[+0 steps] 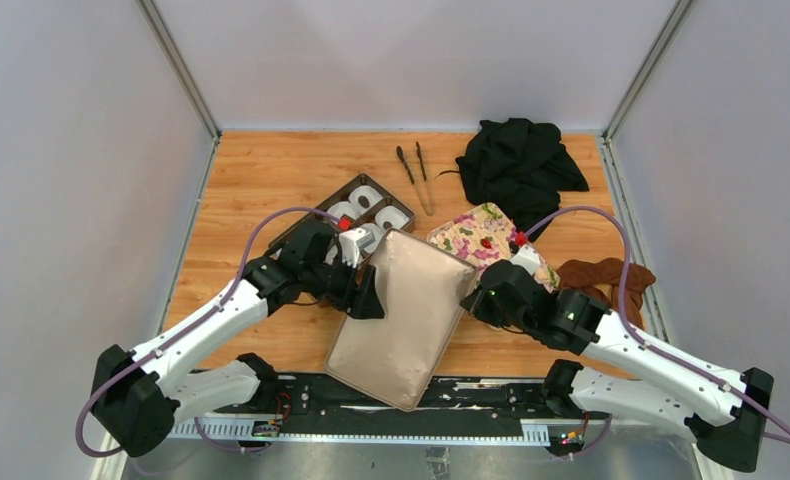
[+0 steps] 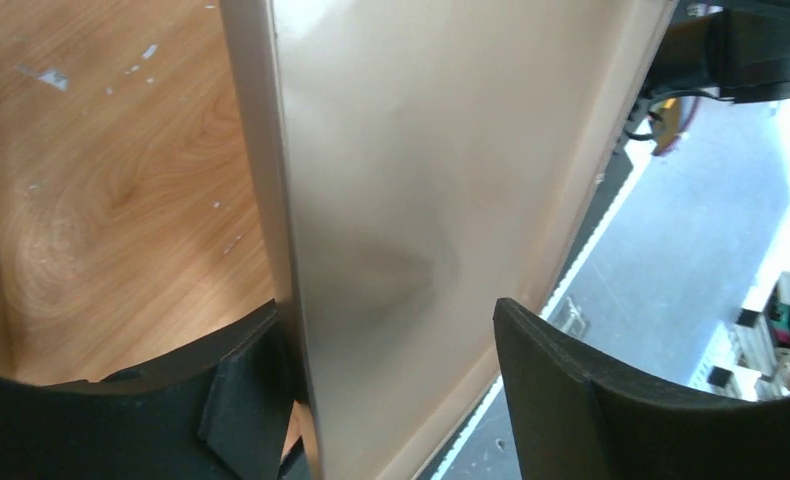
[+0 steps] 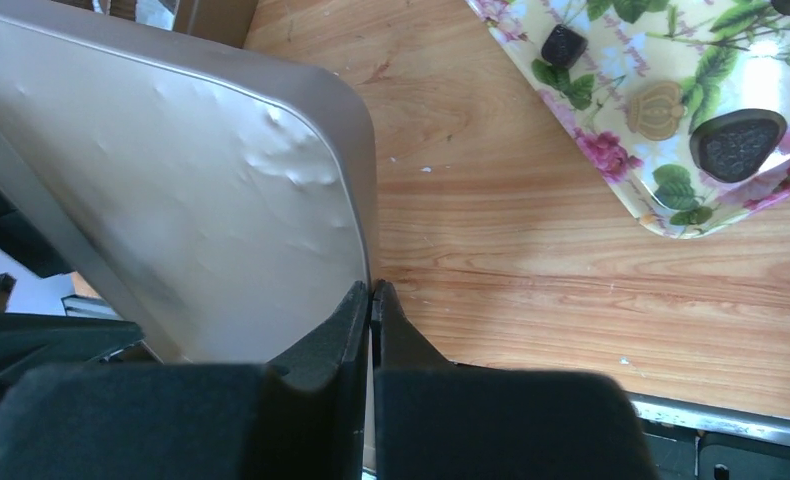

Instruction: Pack the chocolate

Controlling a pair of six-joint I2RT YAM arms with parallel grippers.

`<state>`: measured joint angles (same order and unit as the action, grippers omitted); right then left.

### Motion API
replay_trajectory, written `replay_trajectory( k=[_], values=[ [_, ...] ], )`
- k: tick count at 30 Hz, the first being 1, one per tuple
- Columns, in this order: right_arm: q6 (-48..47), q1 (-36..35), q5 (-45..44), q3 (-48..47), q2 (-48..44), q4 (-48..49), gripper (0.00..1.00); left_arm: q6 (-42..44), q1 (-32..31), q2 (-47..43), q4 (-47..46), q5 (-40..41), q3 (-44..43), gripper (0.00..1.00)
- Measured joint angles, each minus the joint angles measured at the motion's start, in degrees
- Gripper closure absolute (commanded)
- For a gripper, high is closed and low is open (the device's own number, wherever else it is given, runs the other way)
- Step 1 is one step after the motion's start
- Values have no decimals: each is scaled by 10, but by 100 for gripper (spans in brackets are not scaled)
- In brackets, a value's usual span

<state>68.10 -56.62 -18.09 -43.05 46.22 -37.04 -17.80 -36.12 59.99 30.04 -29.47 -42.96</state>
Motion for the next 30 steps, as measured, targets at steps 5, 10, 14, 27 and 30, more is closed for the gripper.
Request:
replay_trajectory(
  k=[5, 10, 14, 27, 30],
  values=[
    [9, 14, 6, 19, -7, 2, 100, -9, 21, -16, -9, -62, 0, 47],
    [23, 26, 13, 37, -6, 4, 100, -29, 28, -30, -35, -142, 3, 54],
    [26, 30, 21, 38, -2, 15, 100, -45, 28, -30, -51, -176, 6, 62],
    [26, 40, 47, 39, 32, 55, 76, -59, 30, -27, -37, -172, -4, 100],
    [31, 42, 54, 38, 31, 73, 65, -40, 30, -25, 19, -129, -46, 100]
  ],
)
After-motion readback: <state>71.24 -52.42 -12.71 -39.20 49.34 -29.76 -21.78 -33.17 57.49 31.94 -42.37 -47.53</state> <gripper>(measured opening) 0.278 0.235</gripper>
